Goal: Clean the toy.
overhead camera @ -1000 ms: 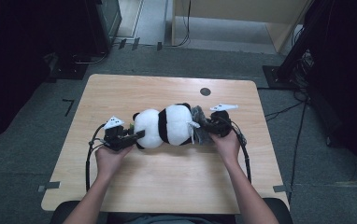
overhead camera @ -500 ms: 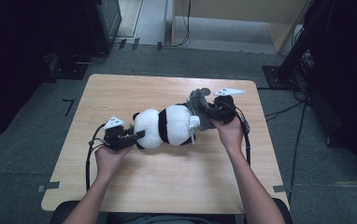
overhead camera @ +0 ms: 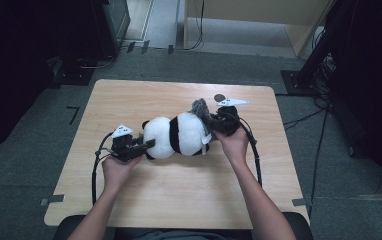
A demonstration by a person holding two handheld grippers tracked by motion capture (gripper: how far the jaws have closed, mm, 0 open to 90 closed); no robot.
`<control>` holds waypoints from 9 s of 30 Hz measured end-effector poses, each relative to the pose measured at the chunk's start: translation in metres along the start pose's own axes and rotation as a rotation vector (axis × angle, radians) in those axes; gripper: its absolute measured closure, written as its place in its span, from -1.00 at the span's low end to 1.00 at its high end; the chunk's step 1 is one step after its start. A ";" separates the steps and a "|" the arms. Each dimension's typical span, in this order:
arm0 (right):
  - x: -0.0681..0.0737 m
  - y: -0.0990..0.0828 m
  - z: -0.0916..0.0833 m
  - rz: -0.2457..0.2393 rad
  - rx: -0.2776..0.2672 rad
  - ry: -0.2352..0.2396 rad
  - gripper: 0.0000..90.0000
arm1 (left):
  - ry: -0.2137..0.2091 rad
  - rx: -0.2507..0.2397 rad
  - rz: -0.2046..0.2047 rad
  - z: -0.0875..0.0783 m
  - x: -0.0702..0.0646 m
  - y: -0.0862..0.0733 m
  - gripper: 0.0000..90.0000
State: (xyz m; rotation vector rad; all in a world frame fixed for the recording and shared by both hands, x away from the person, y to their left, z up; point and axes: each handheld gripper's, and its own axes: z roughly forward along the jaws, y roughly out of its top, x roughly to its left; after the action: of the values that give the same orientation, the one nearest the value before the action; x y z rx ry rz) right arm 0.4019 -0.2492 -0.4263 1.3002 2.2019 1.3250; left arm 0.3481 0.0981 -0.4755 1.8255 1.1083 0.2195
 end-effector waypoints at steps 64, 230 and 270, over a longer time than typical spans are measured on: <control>0.061 0.020 -0.037 -0.170 0.047 0.153 0.68 | -0.005 -0.001 0.002 -0.002 0.000 0.001 0.30; 0.002 -0.058 -0.044 -0.160 0.095 -0.034 0.69 | 0.008 0.023 0.042 -0.001 0.000 0.002 0.37; 0.056 -0.036 -0.061 -0.240 -0.011 0.122 0.72 | -0.012 0.025 0.006 -0.002 0.001 0.004 0.40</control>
State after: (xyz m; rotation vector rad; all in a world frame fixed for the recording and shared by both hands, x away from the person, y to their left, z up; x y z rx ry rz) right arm 0.3134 -0.2465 -0.4101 0.9369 2.3404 1.3505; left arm 0.3495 0.0995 -0.4711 1.8500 1.1021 0.1990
